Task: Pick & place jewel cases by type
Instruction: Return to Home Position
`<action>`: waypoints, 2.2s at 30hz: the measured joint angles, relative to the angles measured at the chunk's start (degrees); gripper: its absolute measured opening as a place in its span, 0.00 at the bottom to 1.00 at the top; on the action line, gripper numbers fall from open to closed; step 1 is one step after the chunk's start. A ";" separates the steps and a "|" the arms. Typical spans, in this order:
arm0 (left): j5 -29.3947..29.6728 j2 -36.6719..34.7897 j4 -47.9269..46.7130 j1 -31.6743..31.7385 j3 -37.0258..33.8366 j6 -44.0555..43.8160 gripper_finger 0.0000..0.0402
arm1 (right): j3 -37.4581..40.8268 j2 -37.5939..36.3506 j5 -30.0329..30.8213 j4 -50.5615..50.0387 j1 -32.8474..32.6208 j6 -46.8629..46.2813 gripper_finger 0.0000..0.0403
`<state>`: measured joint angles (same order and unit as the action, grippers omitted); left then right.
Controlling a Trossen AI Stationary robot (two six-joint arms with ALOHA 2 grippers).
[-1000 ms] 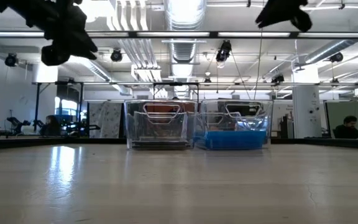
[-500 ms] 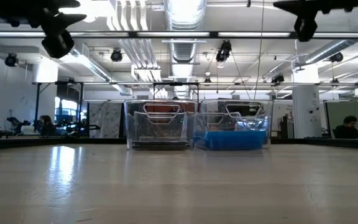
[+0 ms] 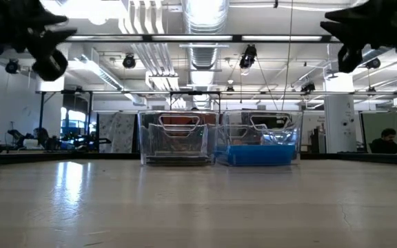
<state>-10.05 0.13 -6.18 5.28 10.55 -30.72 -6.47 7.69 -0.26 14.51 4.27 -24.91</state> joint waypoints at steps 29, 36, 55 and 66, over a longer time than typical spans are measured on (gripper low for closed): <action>1.73 -0.05 8.41 -0.26 -10.06 -8.79 0.18 | 5.91 -3.22 3.29 0.00 0.00 5.45 0.20; 1.48 -0.05 9.51 -0.39 -10.10 -8.77 0.18 | 5.92 -7.68 3.31 -11.29 0.00 5.45 0.21; 1.52 0.89 9.45 -0.39 -10.08 -8.74 0.18 | 5.92 -7.70 3.33 -13.47 0.00 5.46 0.20; 1.52 0.97 9.55 -0.39 -10.06 -8.74 0.18 | 5.92 -7.70 3.31 -13.45 -0.02 5.47 0.19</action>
<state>-8.53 1.10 3.38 4.89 0.49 -39.46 -0.56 -0.01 3.05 1.06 4.25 -19.44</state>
